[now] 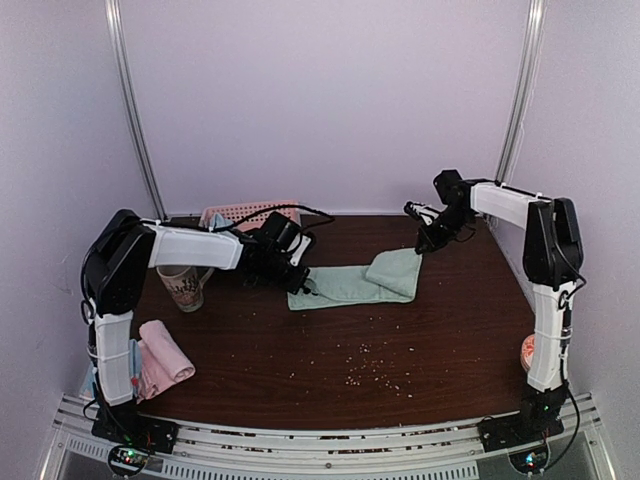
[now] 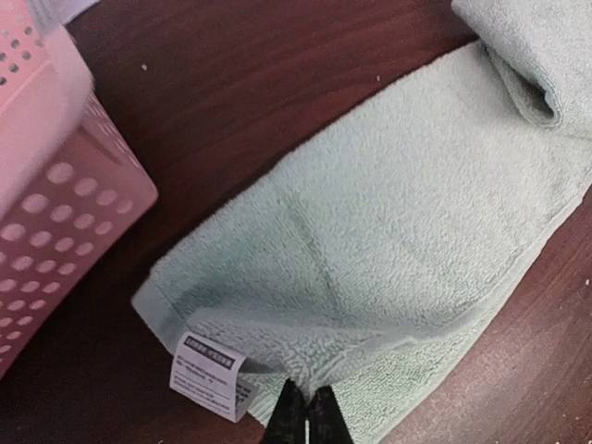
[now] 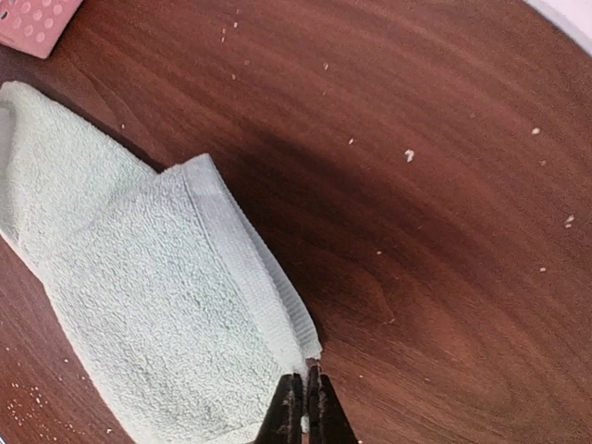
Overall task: Roll the towels
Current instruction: Pick up the towel from the center of the board, then flatten out the towel at the center of the board.
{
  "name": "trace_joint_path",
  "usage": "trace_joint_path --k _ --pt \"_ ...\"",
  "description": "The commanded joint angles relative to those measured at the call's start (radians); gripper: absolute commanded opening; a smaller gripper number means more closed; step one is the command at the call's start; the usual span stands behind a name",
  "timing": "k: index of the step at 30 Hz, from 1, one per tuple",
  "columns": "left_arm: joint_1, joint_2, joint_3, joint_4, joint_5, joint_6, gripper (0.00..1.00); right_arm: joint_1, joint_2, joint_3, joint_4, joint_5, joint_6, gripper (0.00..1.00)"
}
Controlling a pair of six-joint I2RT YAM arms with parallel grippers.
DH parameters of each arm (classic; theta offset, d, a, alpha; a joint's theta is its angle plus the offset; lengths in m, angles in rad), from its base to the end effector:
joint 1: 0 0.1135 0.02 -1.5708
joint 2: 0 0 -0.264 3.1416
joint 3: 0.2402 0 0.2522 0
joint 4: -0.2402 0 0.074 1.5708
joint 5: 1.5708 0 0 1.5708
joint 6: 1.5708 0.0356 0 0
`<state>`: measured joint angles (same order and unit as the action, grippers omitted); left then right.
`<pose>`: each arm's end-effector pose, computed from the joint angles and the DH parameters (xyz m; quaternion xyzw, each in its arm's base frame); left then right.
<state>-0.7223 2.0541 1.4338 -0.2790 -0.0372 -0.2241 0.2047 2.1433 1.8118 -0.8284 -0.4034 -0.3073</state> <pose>0.3348 -0.2932 0.1679 0.2268 0.9164 -0.1345 0.3012 0.4444 0.1065 0.2146 -0.2824 0.9175 0.1856 0.2097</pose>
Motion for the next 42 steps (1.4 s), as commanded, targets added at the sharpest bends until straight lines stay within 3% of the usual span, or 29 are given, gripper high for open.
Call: trace_joint_path --k 1,6,10,14,19,23,26,29,35,40,42 --pt "0.013 -0.18 -0.007 0.09 -0.081 0.036 0.0 -0.048 -0.108 0.11 -0.026 0.01 0.026 0.0" --pt "0.026 -0.394 -0.003 0.116 -0.202 0.072 0.0 -0.177 -0.188 0.245 -0.043 -0.163 0.103 0.0" --pt "0.031 -0.579 -0.042 0.166 -0.264 0.108 0.0 -0.289 -0.317 0.214 0.028 -0.301 0.139 0.0" --pt "0.031 -0.693 -0.11 0.152 -0.149 0.09 0.0 -0.336 -0.455 0.039 0.03 -0.404 0.106 0.0" --pt "0.009 -0.833 -0.312 0.141 0.03 0.043 0.0 -0.337 -0.668 -0.285 -0.036 -0.464 -0.046 0.0" --pt "-0.079 -0.975 -0.463 0.127 0.033 0.035 0.0 -0.338 -0.862 -0.494 -0.106 -0.481 -0.153 0.0" --pt "-0.172 -1.078 -0.503 0.098 -0.023 0.015 0.0 -0.34 -0.994 -0.528 -0.27 -0.544 -0.299 0.0" --pt "-0.204 -1.144 -0.503 0.083 -0.054 -0.008 0.0 -0.34 -1.105 -0.546 -0.267 -0.524 -0.292 0.0" --pt "-0.194 -1.037 -0.51 0.083 -0.202 -0.022 0.0 -0.338 -1.154 -0.668 0.035 -0.359 -0.065 0.0" --pt "-0.08 -0.712 -0.416 0.056 -0.121 -0.133 0.0 -0.318 -0.925 -0.708 0.186 -0.317 0.012 0.0" --pt "-0.055 -0.582 -0.347 0.018 -0.154 -0.16 0.0 -0.294 -0.79 -0.693 0.236 -0.25 0.036 0.19"
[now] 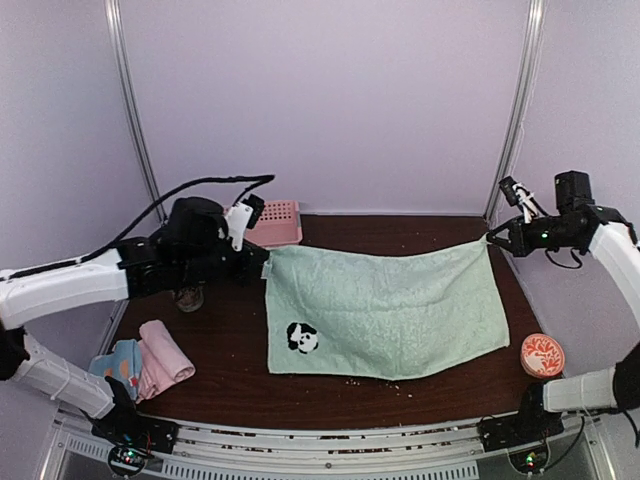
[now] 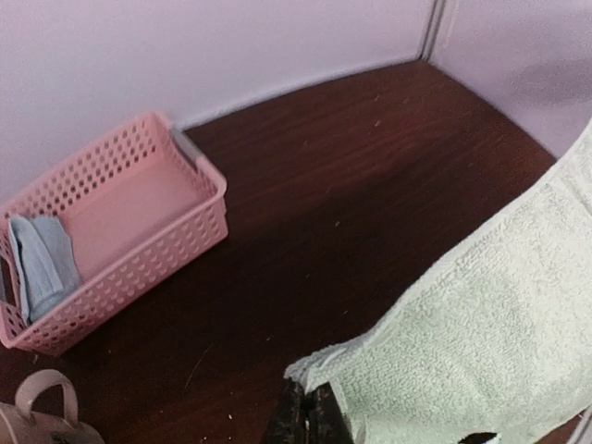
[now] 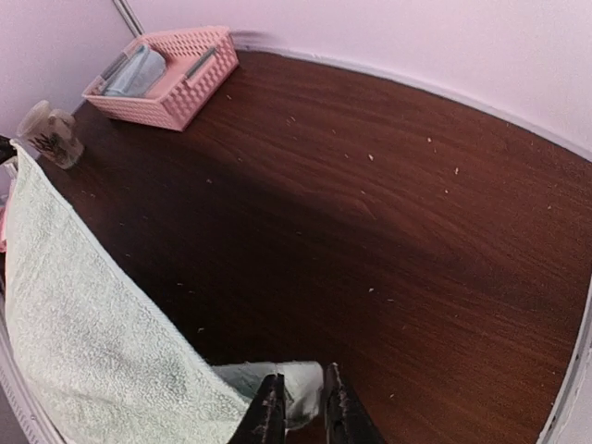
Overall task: Roll the towels
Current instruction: Flatten out the towel at the center of the board, then smooth out the towel at the center of the board.
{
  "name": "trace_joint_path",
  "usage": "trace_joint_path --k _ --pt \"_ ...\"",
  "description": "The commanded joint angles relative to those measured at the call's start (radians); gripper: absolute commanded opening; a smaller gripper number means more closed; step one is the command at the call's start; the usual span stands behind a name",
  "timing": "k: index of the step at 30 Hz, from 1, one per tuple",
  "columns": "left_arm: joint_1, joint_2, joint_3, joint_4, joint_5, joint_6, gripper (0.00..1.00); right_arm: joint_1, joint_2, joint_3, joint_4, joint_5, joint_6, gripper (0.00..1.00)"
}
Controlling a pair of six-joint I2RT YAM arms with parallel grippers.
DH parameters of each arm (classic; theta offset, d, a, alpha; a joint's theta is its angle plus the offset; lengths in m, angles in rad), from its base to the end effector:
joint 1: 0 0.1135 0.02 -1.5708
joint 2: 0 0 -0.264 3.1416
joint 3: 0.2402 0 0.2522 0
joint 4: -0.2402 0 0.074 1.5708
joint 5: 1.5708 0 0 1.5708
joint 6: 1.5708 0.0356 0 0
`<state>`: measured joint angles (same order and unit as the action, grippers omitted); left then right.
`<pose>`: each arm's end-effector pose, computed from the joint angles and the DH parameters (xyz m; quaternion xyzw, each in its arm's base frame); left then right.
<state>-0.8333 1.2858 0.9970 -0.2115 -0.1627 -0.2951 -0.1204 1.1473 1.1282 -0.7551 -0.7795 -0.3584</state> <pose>0.2016 -0.2133 0.3023 0.1880 0.8375 -0.2128 0.4670 0.2299 -0.0026 0.3400 -0.2475 0.8291 0.2552 0.4316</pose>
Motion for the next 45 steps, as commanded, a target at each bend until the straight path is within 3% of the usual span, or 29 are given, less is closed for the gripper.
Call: trace_joint_path --k 1,4,6,9,12,14,16,23,29,32,37,45 --pt "0.063 0.245 0.126 -0.062 -0.063 -0.096 0.0 0.044 0.276 0.013 0.177 0.172 0.099 0.32" --pt "0.072 0.36 0.248 -0.121 -0.135 -0.099 0.19 0.048 0.446 0.151 0.141 0.217 0.145 0.41" --pt "0.072 0.382 0.315 -0.154 -0.153 -0.101 0.25 0.048 0.452 0.2 0.13 0.216 0.153 0.48" --pt "0.072 0.347 0.285 -0.146 -0.158 -0.111 0.3 0.048 0.391 0.187 0.15 0.232 0.134 0.53" --pt "0.072 0.31 0.222 -0.144 -0.096 -0.118 0.3 0.048 0.325 0.134 0.134 0.24 0.088 0.6" --pt "0.071 0.283 0.169 -0.146 -0.016 -0.119 0.27 0.048 0.276 0.085 0.109 0.232 0.045 0.69" --pt "0.066 0.251 0.103 -0.142 0.087 -0.115 0.24 0.048 0.226 0.03 0.079 0.214 -0.015 0.98" --pt "0.026 0.231 -0.002 -0.144 0.318 -0.058 0.09 0.086 0.087 -0.132 -0.043 0.155 -0.19 1.0" --pt "0.022 0.341 0.009 -0.13 0.331 -0.038 0.03 0.19 0.151 -0.191 -0.083 0.186 -0.239 0.83" --pt "0.022 0.393 0.02 -0.123 0.341 -0.029 0.0 0.222 0.23 -0.193 -0.046 0.227 -0.194 0.57" --pt "0.022 0.452 0.034 -0.101 0.35 0.005 0.0 0.229 0.363 -0.173 0.031 0.318 -0.121 0.23" --pt "0.022 0.539 0.072 -0.146 0.375 0.015 0.0 0.229 0.542 -0.113 0.081 0.419 -0.094 0.15"
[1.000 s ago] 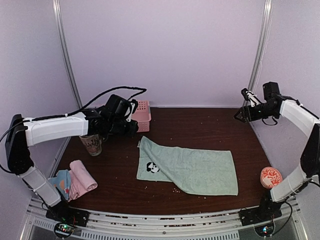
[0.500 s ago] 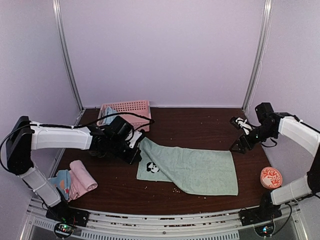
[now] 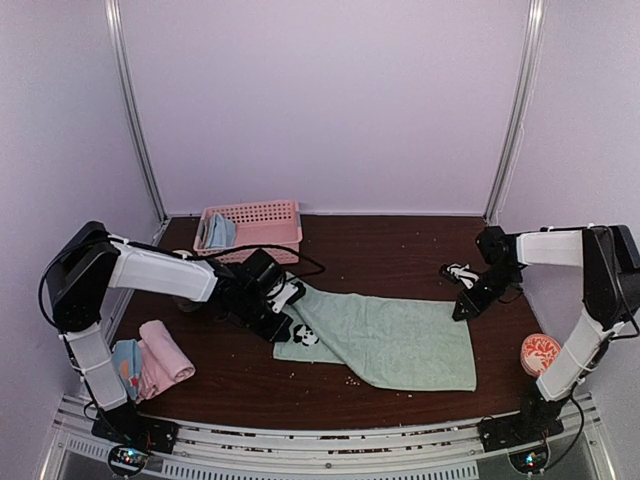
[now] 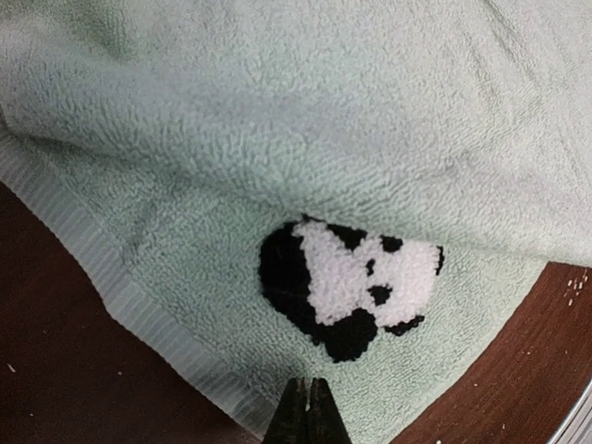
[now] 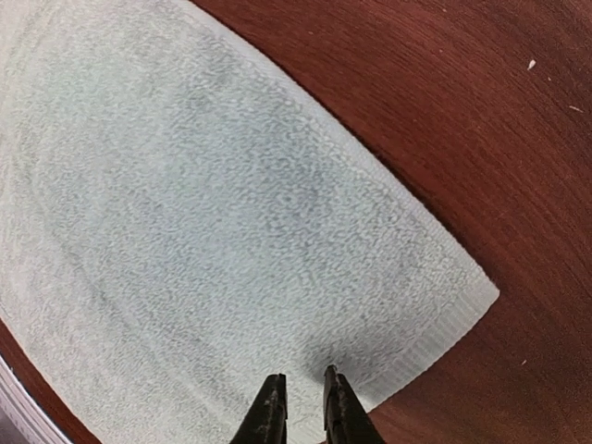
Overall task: Roll the towels
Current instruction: Smooth out the towel at the center of the board.
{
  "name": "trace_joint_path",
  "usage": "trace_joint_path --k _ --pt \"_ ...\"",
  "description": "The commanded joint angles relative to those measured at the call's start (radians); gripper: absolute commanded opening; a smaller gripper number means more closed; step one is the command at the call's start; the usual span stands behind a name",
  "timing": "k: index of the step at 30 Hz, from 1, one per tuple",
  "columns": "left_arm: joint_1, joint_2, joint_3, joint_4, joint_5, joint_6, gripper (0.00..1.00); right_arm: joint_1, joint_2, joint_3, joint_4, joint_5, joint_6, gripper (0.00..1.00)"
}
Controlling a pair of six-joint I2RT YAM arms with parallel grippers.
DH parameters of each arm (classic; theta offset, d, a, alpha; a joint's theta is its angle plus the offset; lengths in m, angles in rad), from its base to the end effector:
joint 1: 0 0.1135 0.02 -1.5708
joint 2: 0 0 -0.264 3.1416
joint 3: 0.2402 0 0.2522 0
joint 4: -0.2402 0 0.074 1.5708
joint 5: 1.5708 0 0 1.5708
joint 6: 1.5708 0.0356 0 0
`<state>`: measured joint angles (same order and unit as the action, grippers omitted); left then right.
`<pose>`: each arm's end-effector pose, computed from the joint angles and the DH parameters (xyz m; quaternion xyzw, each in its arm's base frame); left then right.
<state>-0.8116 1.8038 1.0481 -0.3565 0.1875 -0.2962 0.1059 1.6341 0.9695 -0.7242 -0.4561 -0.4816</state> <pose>0.2352 -0.2575 0.1483 0.2677 0.9321 -0.1966 0.1445 0.2824 0.0458 0.1689 -0.3005 0.9226 0.2046 0.1290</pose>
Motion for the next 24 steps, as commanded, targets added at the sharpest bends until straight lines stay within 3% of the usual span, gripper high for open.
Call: trace_joint_path --k 1,13,24 --pt "0.0 0.015 0.01 -0.012 0.023 0.011 0.0 0.003 0.077 0.056 0.055 0.11 0.034 0.14" --pt "0.0 -0.132 -0.186 -0.085 0.087 -0.108 0.0 0.003 0.192 0.152 0.104 0.194 0.06 0.13" --pt "-0.009 -0.295 -0.245 -0.123 0.184 -0.163 0.0 0.015 0.141 0.227 0.037 0.104 0.056 0.21"
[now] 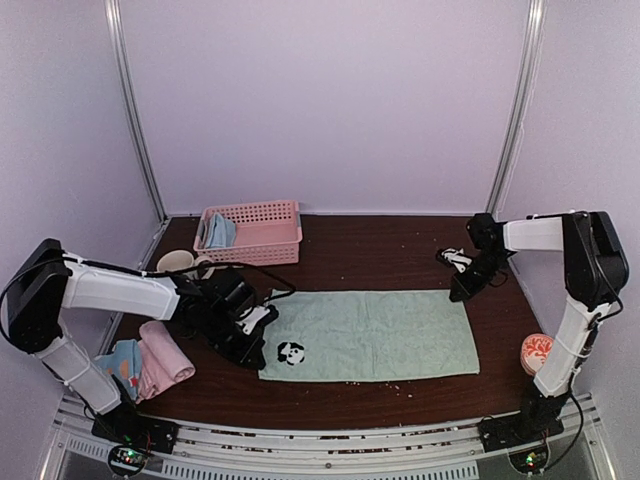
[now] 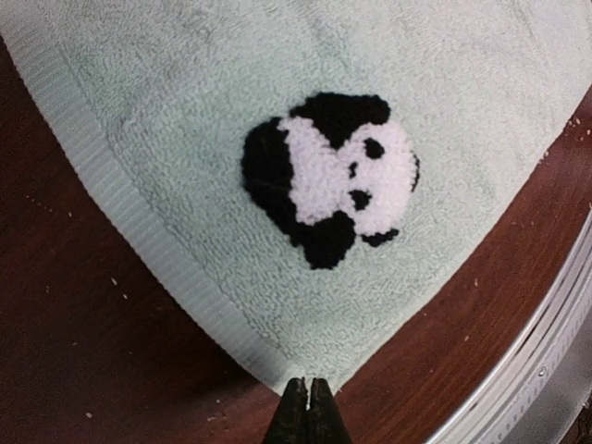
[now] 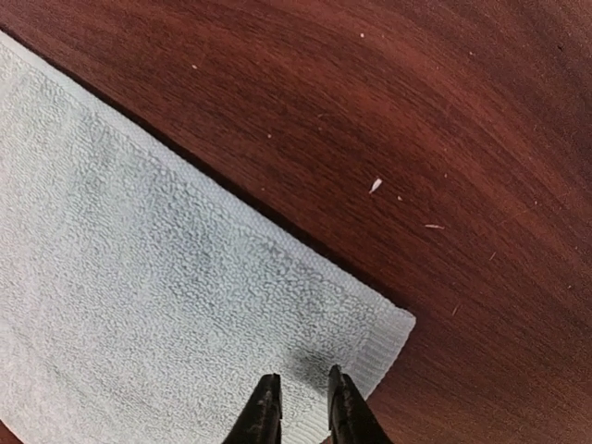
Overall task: Roll the towels
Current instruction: Smooth out the towel at the center of the board.
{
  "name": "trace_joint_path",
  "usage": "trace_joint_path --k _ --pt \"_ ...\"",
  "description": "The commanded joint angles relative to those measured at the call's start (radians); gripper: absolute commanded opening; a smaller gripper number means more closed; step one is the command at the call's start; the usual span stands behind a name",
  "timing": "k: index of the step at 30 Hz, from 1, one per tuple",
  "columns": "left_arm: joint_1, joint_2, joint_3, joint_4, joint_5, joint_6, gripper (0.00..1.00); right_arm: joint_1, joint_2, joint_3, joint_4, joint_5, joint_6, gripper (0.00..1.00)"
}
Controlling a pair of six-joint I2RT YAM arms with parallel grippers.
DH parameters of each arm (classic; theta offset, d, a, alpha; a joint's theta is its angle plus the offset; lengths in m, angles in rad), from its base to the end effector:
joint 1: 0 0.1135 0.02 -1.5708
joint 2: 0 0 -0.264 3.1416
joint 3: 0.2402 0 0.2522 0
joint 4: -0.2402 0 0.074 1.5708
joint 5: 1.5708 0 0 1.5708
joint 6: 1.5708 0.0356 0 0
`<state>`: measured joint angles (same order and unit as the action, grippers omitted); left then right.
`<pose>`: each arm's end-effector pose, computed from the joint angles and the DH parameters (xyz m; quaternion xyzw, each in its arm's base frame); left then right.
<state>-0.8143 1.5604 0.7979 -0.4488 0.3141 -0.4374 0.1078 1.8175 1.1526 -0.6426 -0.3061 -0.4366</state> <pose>0.1799 -0.2067 0.1507 0.2095 0.9493 -0.2282 0.0530 0.3392 0.0475 0.1614 -0.2827 0.9383 0.1279 0.1527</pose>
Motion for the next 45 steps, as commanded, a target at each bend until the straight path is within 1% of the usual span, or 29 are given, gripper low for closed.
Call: trace_joint_path --k 1,4,6,7,8,9,11,12,14,15,16,17,19,20,22,27,29,32,35,39,45 --pt "-0.006 -0.068 0.021 -0.049 0.051 -0.017 0.0 0.013 -0.06 0.055 -0.065 -0.072 0.009 0.23" --pt "-0.005 -0.106 0.11 -0.099 -0.064 -0.009 0.0 0.013 -0.135 0.092 -0.131 -0.129 0.0 0.28" --pt "0.005 -0.099 0.164 -0.103 -0.121 0.011 0.0 0.013 -0.207 0.111 -0.157 -0.161 -0.008 0.31" --pt "0.007 -0.085 0.191 -0.103 -0.154 0.025 0.0 0.013 -0.248 0.117 -0.165 -0.177 -0.01 0.34" --pt "0.01 -0.068 0.217 -0.101 -0.202 0.031 0.0 0.013 -0.291 0.121 -0.165 -0.184 -0.009 0.39" --pt "0.012 -0.051 0.239 -0.093 -0.245 0.038 0.0 0.013 -0.34 0.118 -0.15 -0.184 -0.002 0.52" --pt "0.02 -0.02 0.273 -0.032 -0.316 0.059 0.0 -0.002 -0.442 0.083 -0.089 -0.175 0.05 0.96" --pt "0.023 -0.008 0.291 -0.001 -0.345 0.076 0.0 -0.014 -0.476 0.051 -0.065 -0.191 0.07 1.0" --pt "0.037 0.011 0.307 0.082 -0.407 0.091 0.0 -0.021 -0.491 -0.014 -0.078 -0.248 0.022 1.0" --pt "0.053 0.024 0.311 0.121 -0.405 0.097 0.02 -0.02 -0.476 -0.026 -0.105 -0.268 -0.012 0.96" --pt "0.074 0.045 0.32 0.155 -0.39 0.1 0.01 -0.02 -0.454 -0.029 -0.152 -0.297 -0.061 0.83" --pt "0.098 0.074 0.333 0.174 -0.378 0.103 0.0 -0.02 -0.424 -0.024 -0.209 -0.321 -0.122 0.68" --pt "0.149 0.147 0.378 0.18 -0.374 0.087 0.0 -0.015 -0.37 -0.015 -0.316 -0.345 -0.237 0.41" --pt "0.164 0.184 0.4 0.184 -0.348 0.088 0.0 -0.012 -0.348 -0.014 -0.366 -0.352 -0.288 0.34" --pt "0.178 0.247 0.426 0.208 -0.282 0.105 0.0 -0.004 -0.331 -0.032 -0.424 -0.352 -0.359 0.26" --pt "0.179 0.351 0.463 0.24 -0.184 0.122 0.0 0.042 -0.355 -0.147 -0.424 -0.267 -0.418 0.22" --pt "0.178 0.378 0.466 0.245 -0.171 0.123 0.0 0.063 -0.362 -0.189 -0.412 -0.23 -0.434 0.22" --pt "0.18 0.413 0.467 0.245 -0.192 0.121 0.0 0.088 -0.358 -0.232 -0.386 -0.193 -0.438 0.21" --pt "0.183 0.436 0.474 0.211 -0.232 0.114 0.0 0.109 -0.333 -0.266 -0.368 -0.165 -0.441 0.2" --pt "0.198 0.426 0.436 0.201 -0.307 0.098 0.0 0.127 -0.308 -0.297 -0.353 -0.13 -0.447 0.18" --pt "0.233 0.41 0.374 0.191 -0.342 0.082 0.0 0.13 -0.283 -0.321 -0.303 -0.064 -0.439 0.16"
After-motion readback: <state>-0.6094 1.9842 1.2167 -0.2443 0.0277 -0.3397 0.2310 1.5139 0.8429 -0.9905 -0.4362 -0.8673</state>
